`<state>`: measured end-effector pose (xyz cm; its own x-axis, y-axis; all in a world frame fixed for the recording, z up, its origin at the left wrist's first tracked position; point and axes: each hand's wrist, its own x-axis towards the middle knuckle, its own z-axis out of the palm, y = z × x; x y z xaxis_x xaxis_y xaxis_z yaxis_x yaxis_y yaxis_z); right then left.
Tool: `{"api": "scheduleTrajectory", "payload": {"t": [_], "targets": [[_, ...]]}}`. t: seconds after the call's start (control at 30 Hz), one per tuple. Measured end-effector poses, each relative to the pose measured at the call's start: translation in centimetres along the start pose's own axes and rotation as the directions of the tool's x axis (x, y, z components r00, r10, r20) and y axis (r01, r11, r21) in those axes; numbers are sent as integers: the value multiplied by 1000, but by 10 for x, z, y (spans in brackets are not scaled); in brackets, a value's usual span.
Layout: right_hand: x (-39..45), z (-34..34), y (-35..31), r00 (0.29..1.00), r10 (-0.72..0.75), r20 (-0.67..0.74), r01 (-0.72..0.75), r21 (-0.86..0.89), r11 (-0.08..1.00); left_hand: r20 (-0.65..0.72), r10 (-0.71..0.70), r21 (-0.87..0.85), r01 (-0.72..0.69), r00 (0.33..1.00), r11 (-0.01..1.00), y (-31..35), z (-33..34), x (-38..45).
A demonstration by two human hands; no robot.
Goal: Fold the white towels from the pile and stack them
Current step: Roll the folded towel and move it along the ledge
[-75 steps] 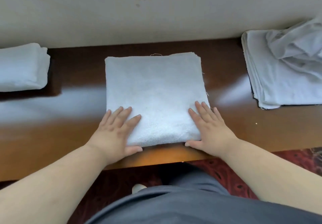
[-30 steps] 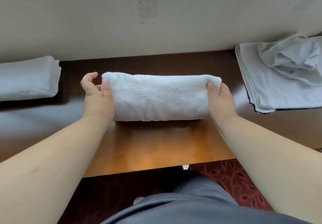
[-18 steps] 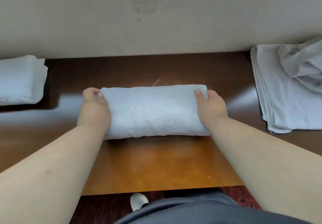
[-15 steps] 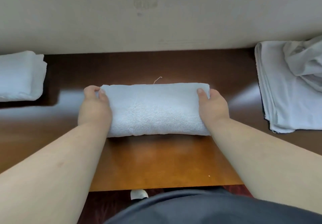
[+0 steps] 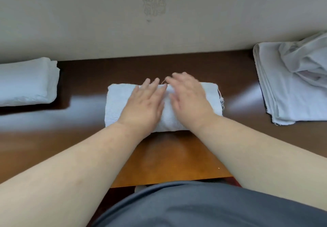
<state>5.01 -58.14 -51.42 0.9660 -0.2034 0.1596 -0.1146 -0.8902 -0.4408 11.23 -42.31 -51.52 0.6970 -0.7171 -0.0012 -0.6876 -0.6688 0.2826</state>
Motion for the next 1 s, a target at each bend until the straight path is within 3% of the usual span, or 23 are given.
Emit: {"api": "scheduleTrajectory", "payload": {"t": [0.1, 0.17, 0.3, 1.0], "targets": [[-6, 20, -2, 924, 137, 357, -60, -219, 974, 196, -184, 187, 147, 963, 971, -18, 11, -1], [-7, 23, 15, 876, 236, 421, -119, -285, 951, 222, -269, 257, 210, 937, 943, -40, 15, -2], [-4, 29, 31, 868, 297, 397, -191, -284, 940, 238, -268, 244, 210, 934, 947, -58, 19, 1], [1, 40, 38, 881, 279, 383, -168, -298, 940, 286, -284, 300, 196, 915, 934, -62, 30, 13]]}}
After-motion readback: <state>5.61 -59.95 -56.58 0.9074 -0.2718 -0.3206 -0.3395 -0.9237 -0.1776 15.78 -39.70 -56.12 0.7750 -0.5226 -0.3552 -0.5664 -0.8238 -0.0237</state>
